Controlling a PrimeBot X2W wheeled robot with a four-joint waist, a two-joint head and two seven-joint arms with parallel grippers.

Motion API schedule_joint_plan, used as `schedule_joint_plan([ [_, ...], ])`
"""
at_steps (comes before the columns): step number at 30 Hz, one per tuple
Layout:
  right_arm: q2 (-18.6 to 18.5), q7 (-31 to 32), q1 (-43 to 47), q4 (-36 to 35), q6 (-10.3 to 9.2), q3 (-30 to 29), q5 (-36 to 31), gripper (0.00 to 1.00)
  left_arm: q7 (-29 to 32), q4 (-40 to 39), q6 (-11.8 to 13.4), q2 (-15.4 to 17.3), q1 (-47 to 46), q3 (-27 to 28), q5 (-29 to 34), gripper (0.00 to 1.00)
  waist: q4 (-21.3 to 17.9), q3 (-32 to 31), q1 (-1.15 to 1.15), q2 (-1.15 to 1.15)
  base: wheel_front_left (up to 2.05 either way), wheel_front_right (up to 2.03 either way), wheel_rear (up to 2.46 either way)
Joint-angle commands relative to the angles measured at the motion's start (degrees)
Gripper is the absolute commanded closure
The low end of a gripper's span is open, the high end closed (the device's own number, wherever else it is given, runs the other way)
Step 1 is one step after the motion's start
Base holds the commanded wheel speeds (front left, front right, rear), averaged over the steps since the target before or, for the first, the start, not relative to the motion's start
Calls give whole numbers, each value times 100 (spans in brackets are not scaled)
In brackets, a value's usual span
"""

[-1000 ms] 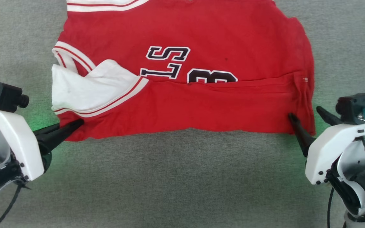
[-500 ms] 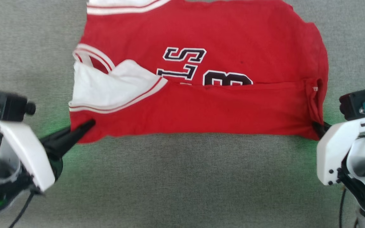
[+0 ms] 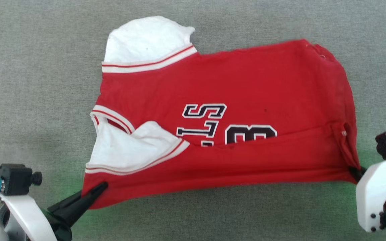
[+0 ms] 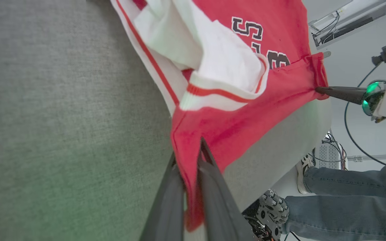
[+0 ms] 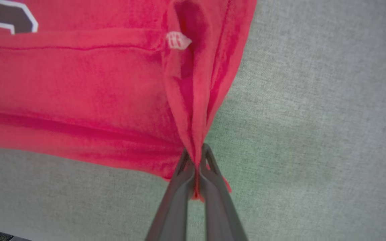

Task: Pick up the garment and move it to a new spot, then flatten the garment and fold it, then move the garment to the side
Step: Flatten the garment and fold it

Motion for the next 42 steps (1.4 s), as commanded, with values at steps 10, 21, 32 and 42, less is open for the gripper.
schedule_joint_plan([
  [10,266,-655,-45,-126,-6,-135,-98,0,-263,252,14,-61,121,239,-80,0,-54,-162,0,0,0,0,0],
  [21,849,-3986,-603,352,-6,582,-944,0,-306,1818,14,-402,-29,2374,649,0,-591,-189,0,0,0,0,0],
  [32,1081,-6028,-753,1064,-6,1145,-960,0,740,2430,14,-238,-1305,2299,1103,0,-1375,200,0,0,0,0,0],
  [42,1083,-6359,-651,1085,-6,1360,-622,0,3381,2636,13,58,-2717,1787,368,0,-1879,742,0,0,0,0,0],
])
